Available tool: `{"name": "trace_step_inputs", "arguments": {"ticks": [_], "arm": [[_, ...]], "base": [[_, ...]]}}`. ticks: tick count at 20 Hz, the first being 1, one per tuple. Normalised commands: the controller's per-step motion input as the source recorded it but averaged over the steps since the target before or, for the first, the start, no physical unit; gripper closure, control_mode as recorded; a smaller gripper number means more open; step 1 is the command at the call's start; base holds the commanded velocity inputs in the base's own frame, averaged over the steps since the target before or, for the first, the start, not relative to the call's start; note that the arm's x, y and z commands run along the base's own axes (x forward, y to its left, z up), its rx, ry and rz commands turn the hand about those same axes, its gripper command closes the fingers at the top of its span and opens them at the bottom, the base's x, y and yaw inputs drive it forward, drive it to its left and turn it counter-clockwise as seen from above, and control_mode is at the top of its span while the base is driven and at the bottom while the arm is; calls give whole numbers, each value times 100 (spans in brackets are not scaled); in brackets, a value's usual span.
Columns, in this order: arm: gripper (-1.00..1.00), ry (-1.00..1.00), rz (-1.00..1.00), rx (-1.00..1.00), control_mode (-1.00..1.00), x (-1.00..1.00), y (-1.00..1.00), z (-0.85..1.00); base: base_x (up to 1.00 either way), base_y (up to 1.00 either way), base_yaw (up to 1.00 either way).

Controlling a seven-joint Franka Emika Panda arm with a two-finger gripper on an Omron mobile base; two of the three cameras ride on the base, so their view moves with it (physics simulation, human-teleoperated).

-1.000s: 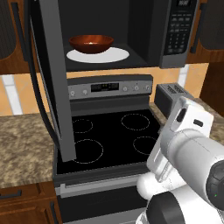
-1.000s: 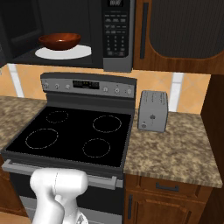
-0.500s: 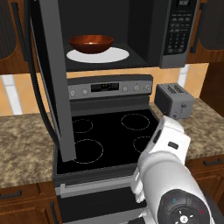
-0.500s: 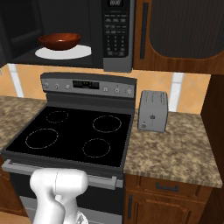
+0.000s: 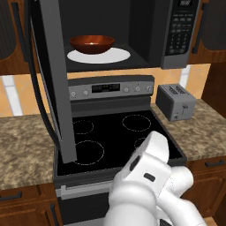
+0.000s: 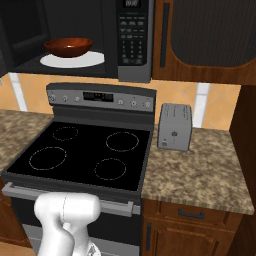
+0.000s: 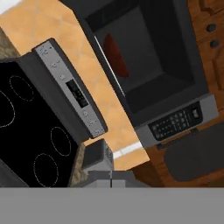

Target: Open the microwave, place the bowl with waffle inside the microwave, then close the microwave door and turn it on.

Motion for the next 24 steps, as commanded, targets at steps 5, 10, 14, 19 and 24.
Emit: {"name": "trace_step_inputs", "arguments": {"ticks": [5,10,14,19,24], "arm": [[100,-26,-14,0,-100,-30,35,12],[100,-29,-9,-1,-100,-26,50,33],[100,-29,-5,-2,-100,-2,58,20],[100,-13,-7,-6,-100,9,74,-12],[100,-2,-9,-12,-100,20,85,-50]], "base": [[0,0,0],[0,0,0],[0,0,0],[0,0,0],[0,0,0]]}}
